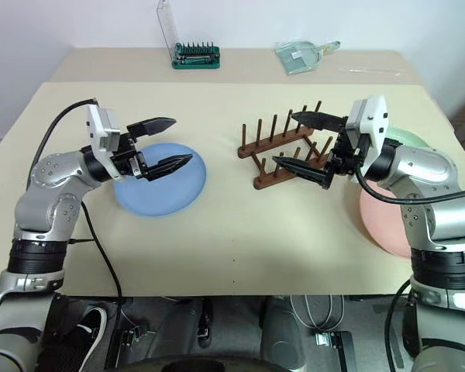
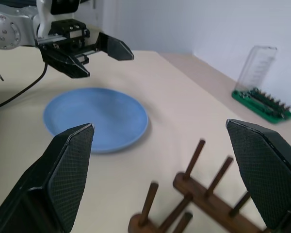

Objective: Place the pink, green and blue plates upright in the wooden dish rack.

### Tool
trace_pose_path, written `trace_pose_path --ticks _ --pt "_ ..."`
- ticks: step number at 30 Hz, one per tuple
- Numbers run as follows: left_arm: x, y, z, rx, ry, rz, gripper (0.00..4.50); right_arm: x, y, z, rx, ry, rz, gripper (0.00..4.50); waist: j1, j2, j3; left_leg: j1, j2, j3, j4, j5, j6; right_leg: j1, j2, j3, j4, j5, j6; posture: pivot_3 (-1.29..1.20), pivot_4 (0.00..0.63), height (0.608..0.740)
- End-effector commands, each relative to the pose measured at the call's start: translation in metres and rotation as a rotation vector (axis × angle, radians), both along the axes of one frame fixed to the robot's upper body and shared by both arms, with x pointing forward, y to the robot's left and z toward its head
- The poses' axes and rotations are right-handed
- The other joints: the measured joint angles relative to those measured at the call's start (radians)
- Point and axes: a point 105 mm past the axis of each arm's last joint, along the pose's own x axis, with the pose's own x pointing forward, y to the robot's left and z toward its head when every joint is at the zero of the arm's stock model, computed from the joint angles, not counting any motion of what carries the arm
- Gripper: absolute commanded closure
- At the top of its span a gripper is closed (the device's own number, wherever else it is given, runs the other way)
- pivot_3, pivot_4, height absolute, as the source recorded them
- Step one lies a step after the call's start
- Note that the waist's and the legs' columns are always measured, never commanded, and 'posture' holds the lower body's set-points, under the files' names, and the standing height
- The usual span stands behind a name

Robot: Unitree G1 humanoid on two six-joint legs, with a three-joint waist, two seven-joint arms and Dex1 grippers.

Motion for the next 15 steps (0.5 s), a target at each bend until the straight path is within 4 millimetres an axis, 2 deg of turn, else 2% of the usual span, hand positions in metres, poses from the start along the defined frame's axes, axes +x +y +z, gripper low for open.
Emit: trace_pose_path --ticks 1,7,10,15 --pt "-0.0041 0.0024 0.0136 -0.009 -0.054 0.001 0.00 0.0007 -0.0010 0.0090 0.003 -0.032 0.005 0.05 0.001 0.000 0.000 0.000 0.000 0.000 0.000 0.000 0.000 0.000 0.000 0.000 0.000 0.000 0.000 0.00 0.150 0.724" --pt "-0.0023 0.0009 0.0092 -0.006 -0.048 -0.003 0.00 0.0006 0.0016 0.0124 -0.001 -0.042 0.006 0.05 -0.002 0.000 0.000 0.000 0.000 0.000 0.000 0.000 0.000 0.000 0.000 0.000 0.000 0.000 0.000 0.00 0.150 0.724" --pt "-0.0004 -0.0006 0.0117 0.007 -0.059 0.007 0.00 -0.0010 -0.0041 0.0095 0.002 -0.034 -0.001 0.05 -0.001 0.000 0.000 0.000 0.000 0.000 0.000 0.000 0.000 0.000 0.000 0.000 0.000 0.000 0.000 0.00 0.150 0.724" --pt "0.0011 0.0070 0.0138 0.025 -0.074 0.030 0.00 0.0034 0.0007 0.0043 0.006 -0.031 -0.004 0.05 -0.002 0.000 0.000 0.000 0.000 0.000 0.000 0.000 0.000 0.000 0.000 0.000 0.000 0.000 0.000 0.00 0.150 0.724"
